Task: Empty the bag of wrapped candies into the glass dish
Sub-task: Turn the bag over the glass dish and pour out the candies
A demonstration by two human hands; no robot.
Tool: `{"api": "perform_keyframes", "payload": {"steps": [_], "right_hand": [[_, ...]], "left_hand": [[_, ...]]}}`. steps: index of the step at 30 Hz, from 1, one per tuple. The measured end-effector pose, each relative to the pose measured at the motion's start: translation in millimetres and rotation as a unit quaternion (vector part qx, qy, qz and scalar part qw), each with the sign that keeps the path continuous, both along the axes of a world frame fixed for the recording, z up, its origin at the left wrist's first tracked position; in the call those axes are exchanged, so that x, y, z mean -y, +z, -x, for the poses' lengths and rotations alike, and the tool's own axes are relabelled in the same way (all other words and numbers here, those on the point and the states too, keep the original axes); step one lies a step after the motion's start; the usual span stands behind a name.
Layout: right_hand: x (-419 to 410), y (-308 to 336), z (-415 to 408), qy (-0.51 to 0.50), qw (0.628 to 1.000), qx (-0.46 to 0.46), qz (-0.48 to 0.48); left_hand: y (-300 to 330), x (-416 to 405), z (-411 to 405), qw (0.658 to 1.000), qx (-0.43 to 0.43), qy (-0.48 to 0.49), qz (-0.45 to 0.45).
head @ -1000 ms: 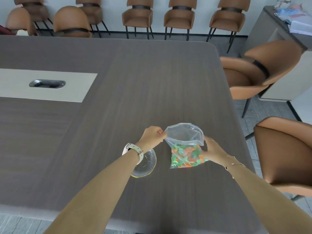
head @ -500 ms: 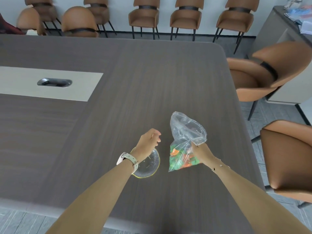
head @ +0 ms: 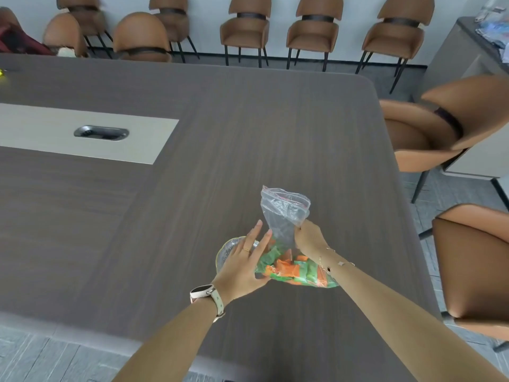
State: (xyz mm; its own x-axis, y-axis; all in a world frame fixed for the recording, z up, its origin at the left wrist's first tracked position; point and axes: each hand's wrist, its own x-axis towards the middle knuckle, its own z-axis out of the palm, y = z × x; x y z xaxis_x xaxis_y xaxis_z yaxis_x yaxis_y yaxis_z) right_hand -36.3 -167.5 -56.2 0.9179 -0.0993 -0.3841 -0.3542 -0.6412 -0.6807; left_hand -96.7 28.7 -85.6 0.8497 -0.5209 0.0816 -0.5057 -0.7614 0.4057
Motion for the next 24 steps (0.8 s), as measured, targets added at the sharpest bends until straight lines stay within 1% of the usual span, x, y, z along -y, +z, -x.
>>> {"api": "perform_keyframes", "payload": {"steps": [4, 6, 7, 8, 10, 11, 12, 15, 18, 19, 22, 24], "right_hand": [[-15, 0, 4, 0.057, 0.993, -0.065, 0.083], [-21, -2, 5, 0.089, 0.982, -0.1, 0.131], [-24, -4, 5, 0.096, 0.98, -0.113, 0.131], [-28, -8, 5, 0.1, 0.979, -0.133, 0.121], [-39, -10, 8, 0.059, 0.981, -0.185, 0.012], [-44, -9, 9, 0.022, 0.979, -0.197, -0.043], [-49, -11, 9, 0.011, 0.975, -0.209, -0.074], [-59, -19, 12, -0.014, 0.966, -0.226, -0.125], [-59, -14, 18, -0.054, 0.937, -0.282, -0.2], [-60, -9, 22, -0.048, 0.922, -0.311, -0.224], [-61, -12, 28, 0.009, 0.894, -0.379, -0.24], [-62, -18, 30, 0.051, 0.894, -0.382, -0.227]], "left_hand": [[-4, -16, 3, 0.997, 0.066, -0.034, 0.001], [-6, -21, 4, 0.996, 0.07, -0.052, -0.02], [-6, -21, 5, 0.995, 0.068, -0.056, -0.038], [-7, -20, 6, 0.995, 0.065, -0.054, -0.054], [-7, -16, 8, 0.996, 0.047, -0.038, -0.062], [-6, -14, 10, 0.997, 0.042, -0.026, -0.054], [-6, -14, 11, 0.998, 0.048, -0.018, -0.043], [-9, -22, 15, 0.997, 0.068, 0.015, -0.024], [-11, -36, 19, 0.996, 0.028, 0.08, -0.032], [-10, -39, 20, 0.995, 0.005, 0.097, -0.033], [-5, -43, 22, 0.986, -0.086, 0.136, -0.043], [-4, -46, 23, 0.979, -0.125, 0.156, -0.035]]}}
